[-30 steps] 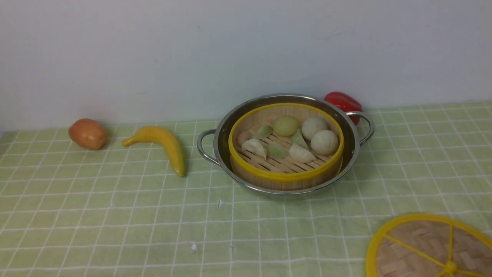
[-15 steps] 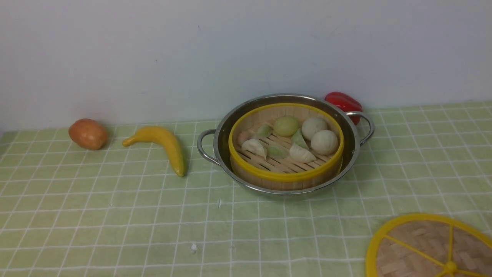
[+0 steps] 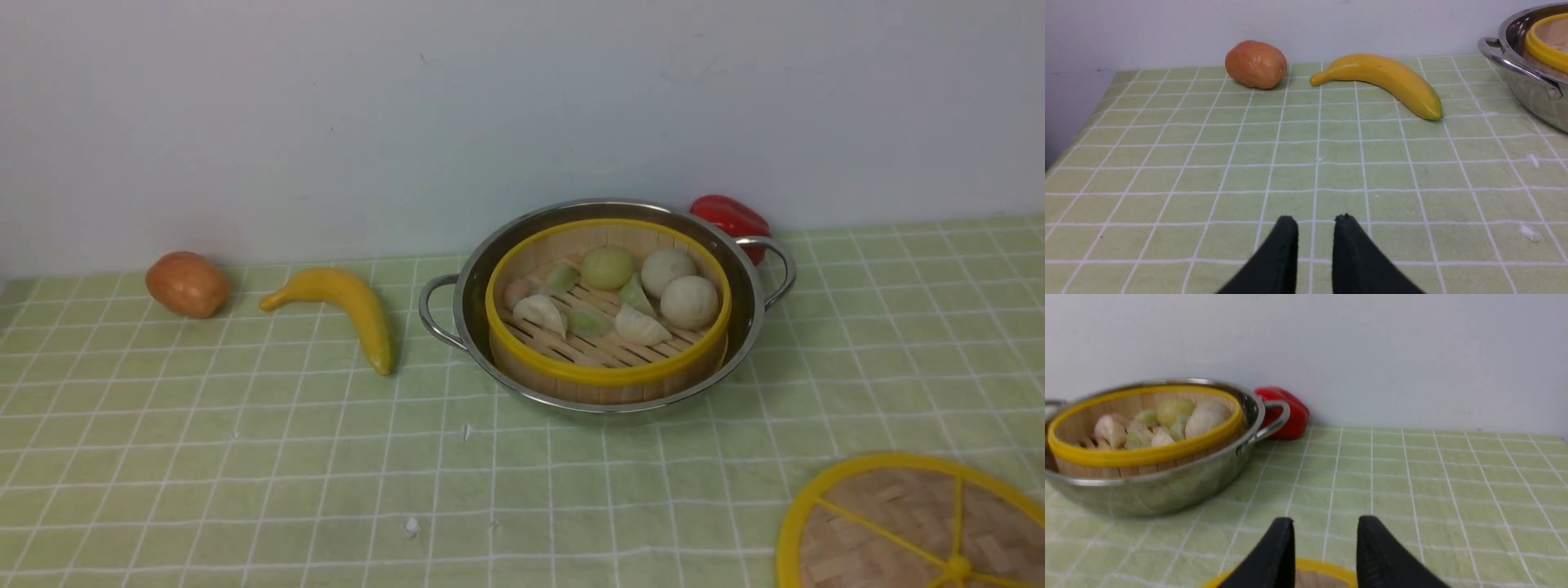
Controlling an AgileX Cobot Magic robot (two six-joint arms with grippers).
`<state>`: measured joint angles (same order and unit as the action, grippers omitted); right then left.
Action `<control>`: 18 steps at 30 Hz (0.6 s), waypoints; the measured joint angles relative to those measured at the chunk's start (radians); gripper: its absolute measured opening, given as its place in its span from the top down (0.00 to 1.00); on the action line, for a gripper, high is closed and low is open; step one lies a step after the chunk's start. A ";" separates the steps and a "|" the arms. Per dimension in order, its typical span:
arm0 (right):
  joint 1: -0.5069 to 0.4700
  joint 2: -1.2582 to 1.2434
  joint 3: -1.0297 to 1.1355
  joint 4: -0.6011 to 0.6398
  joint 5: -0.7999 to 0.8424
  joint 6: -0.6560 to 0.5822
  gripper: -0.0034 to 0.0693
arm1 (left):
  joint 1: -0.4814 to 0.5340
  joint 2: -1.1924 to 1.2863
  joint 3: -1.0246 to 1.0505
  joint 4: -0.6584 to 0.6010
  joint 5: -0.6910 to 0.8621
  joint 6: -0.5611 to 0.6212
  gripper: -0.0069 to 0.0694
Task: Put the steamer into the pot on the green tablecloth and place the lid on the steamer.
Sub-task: 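Move the gripper down to the bamboo steamer lid and grasp its center knob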
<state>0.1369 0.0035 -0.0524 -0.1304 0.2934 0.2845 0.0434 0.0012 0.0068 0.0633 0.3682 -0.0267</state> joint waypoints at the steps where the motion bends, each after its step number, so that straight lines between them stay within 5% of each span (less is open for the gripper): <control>1: 0.000 0.000 -0.016 0.011 -0.002 0.006 0.62 | 0.000 0.000 0.000 0.000 0.000 0.000 0.73; 8: 0.000 -0.003 -0.282 0.120 0.038 0.052 0.62 | 0.000 0.000 0.000 0.000 0.000 0.000 0.72; 18: 0.000 -0.003 -0.319 0.350 0.148 0.103 0.62 | 0.000 0.000 0.000 0.000 0.000 0.000 0.70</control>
<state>0.1369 0.0000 -0.3714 0.2192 0.4417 0.3878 0.0434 0.0012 0.0068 0.0633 0.3682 -0.0267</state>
